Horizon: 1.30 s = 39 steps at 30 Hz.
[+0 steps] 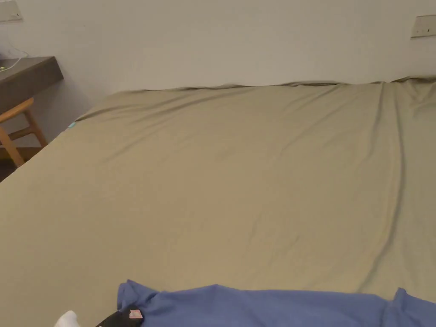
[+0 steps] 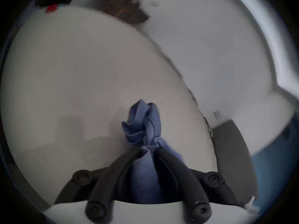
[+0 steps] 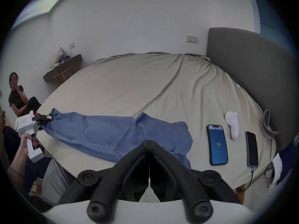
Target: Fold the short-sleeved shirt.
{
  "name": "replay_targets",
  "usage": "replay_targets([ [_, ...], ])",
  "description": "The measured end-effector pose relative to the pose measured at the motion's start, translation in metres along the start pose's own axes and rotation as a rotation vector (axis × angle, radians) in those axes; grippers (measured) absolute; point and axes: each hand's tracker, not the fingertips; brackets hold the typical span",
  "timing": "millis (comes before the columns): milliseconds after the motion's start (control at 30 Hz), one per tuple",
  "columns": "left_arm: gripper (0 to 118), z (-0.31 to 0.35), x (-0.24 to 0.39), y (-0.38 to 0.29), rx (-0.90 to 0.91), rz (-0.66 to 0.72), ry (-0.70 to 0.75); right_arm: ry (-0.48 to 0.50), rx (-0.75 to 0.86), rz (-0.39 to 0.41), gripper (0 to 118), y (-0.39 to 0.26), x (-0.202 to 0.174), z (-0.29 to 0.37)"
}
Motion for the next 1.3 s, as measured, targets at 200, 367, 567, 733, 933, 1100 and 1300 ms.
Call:
replay_targets([
  [200,8,0.032,0.117,-0.015,0.021,-0.455,-0.189,-0.016,0.022,-0.009,3,-0.002,0.01,0.01],
  [367,8,-0.006,0.18,-0.082,-0.119,-0.573,-0.263,0.003,0.029,-0.034,3,-0.005,0.012,0.01],
  [567,18,-0.064,0.195,-0.168,-0.332,-0.612,-0.241,0.0,0.037,-0.051,3,-0.009,0.019,0.016],
  [733,89,-0.086,0.188,-0.177,-0.469,-0.416,-0.258,-0.009,0.021,-0.066,3,-0.012,0.026,0.015],
  [933,89,-0.048,0.156,-0.118,-0.23,-0.164,-0.406,-0.014,0.01,-0.071,3,-0.016,0.032,0.017],
  [1100,5,-0.076,0.13,-0.136,-0.353,-0.126,-0.309,0.003,0.016,-0.064,3,-0.016,0.028,0.019],
  [1300,4,-0.107,0.133,-0.202,-0.519,-0.121,-0.31,0.007,0.041,-0.061,3,-0.012,0.025,0.026],
])
